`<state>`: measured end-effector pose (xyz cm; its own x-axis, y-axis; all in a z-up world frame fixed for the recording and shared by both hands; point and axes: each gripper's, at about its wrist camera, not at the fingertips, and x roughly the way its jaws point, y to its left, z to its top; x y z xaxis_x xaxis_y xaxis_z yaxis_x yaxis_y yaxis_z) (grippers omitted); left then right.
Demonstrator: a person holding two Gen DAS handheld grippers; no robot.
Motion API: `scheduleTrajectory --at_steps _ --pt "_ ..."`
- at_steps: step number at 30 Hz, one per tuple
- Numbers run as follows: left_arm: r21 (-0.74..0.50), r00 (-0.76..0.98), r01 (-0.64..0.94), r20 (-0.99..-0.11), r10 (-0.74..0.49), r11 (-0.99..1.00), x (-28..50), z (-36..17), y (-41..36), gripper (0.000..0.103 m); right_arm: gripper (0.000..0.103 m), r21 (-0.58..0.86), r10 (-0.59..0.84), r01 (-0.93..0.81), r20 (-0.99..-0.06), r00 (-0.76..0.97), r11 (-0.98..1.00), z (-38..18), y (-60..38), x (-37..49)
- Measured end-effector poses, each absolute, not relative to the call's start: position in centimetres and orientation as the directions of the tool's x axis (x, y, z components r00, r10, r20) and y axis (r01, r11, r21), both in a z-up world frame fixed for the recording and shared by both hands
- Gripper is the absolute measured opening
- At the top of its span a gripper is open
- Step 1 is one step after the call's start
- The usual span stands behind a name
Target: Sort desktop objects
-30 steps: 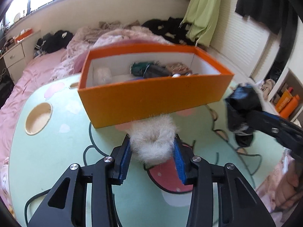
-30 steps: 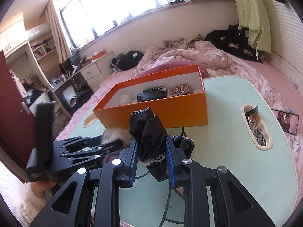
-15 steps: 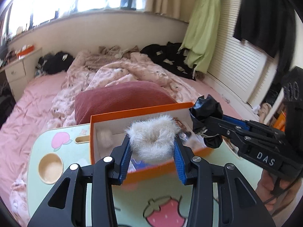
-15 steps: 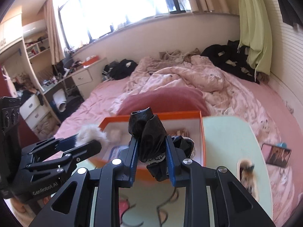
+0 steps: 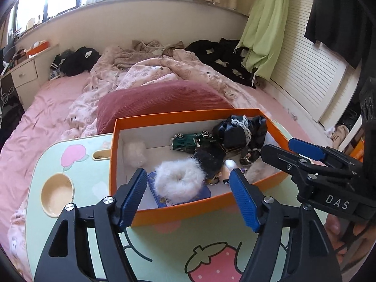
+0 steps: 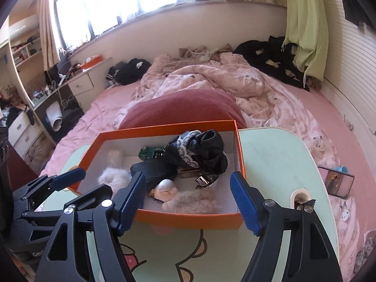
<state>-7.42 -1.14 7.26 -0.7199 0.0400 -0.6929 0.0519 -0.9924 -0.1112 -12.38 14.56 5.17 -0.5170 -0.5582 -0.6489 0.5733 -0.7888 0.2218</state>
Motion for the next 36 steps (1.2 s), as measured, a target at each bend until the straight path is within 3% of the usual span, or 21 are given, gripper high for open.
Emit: scheduleTrajectory --at_steps 12,26,28,30,33,36 --pt "-0.122 -0.728 0.031 -0.683 0.061 -0.992 -2.7 8.1 -0.4 0.073 0.077 0.131 -0.531 0.59 -0.618 -0.58 -0.796 6.0 16.6 -7.2" --pt "-0.07 -0.615 0.077 -0.789 0.008 -0.995 1.0 1.4 1.1 0.073 0.084 0.075 -0.41 0.56 -0.761 -0.502 -0.825 -1.3 19.0 -3.0" --pt "-0.063 -0.617 0.093 -0.787 -0.008 -0.994 1.1 1.2 0.9 0.075 0.093 0.062 -0.393 0.547 -0.762 -0.514 -0.835 -1.6 19.4 -3.1" --pt "-0.06 -0.609 0.091 -0.793 -0.008 -0.994 1.1 0.9 1.0 0.091 0.103 0.024 -0.374 0.555 -0.763 -0.527 -0.832 -2.2 19.2 -3.1" --pt "-0.012 -0.584 0.132 -0.809 -0.068 -0.991 0.9 0.5 1.0 0.103 0.103 0.032 -0.386 0.554 -0.75 -0.537 -0.832 -2.0 19.7 -3.1" --pt "-0.01 -0.588 0.13 -0.806 -0.069 -0.991 1.1 0.4 1.0 0.103 0.103 0.025 -0.382 0.552 -0.749 -0.542 -0.833 -2.0 19.6 -3.1"
